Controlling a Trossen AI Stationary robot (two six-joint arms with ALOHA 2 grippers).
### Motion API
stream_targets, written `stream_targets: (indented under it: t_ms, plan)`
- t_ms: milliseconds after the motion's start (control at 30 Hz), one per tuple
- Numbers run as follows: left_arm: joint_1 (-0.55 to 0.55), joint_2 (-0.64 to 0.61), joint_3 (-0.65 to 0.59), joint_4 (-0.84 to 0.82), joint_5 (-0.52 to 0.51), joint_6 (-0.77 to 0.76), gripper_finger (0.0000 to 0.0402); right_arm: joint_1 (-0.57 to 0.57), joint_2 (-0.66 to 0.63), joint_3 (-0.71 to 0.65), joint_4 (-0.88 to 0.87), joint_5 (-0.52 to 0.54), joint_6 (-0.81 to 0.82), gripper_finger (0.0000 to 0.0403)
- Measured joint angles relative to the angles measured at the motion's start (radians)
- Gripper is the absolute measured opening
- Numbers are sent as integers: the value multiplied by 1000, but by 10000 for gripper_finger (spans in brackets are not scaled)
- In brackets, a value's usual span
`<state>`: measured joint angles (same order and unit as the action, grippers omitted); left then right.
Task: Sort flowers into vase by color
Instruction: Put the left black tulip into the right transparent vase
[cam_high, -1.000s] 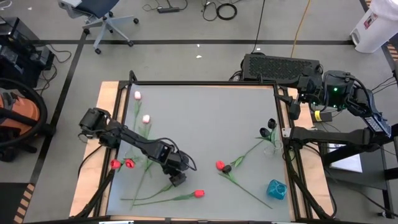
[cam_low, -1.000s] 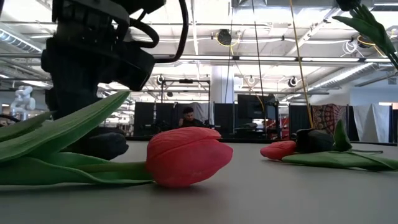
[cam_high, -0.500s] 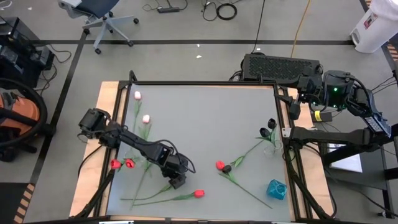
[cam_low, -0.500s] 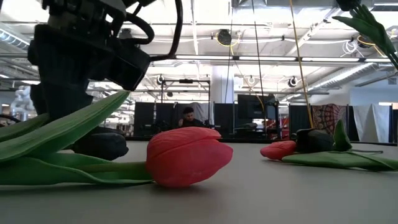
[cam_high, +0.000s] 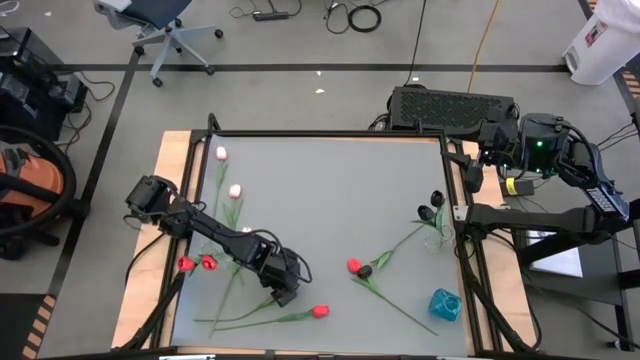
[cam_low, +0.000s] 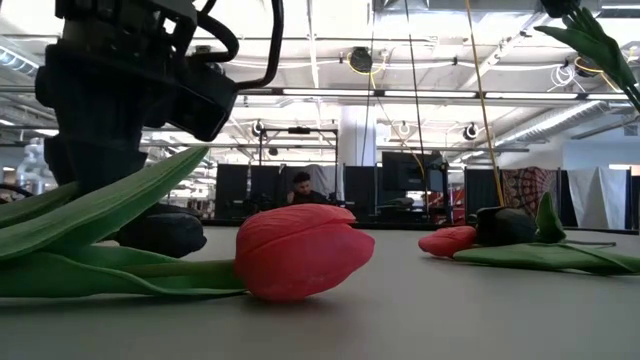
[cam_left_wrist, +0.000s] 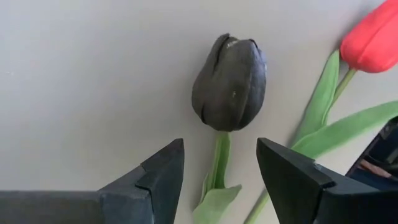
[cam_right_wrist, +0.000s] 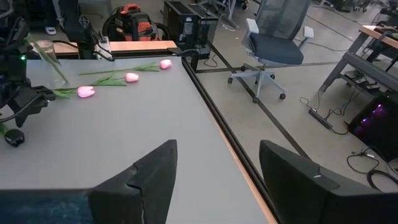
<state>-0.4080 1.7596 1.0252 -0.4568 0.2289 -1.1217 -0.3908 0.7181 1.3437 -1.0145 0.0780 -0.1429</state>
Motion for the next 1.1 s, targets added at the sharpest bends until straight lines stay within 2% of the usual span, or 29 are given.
stream_targets:
  t_ms: [167, 533, 833, 1100]
  plan:
    - [-1, 0, 0, 0, -32, -15, 208, 0, 0, 0, 0, 0, 0, 219]
    - [-42, 1, 0, 4, -30, -51, 208, 0, 0, 0, 0, 0, 0, 219]
    - [-45, 1, 0, 3, -79, -51, 208, 0, 0, 0, 0, 0, 0, 219]
    - [-52, 1, 0, 12, -74, -100, 208, 0, 0, 0, 0, 0, 0, 219]
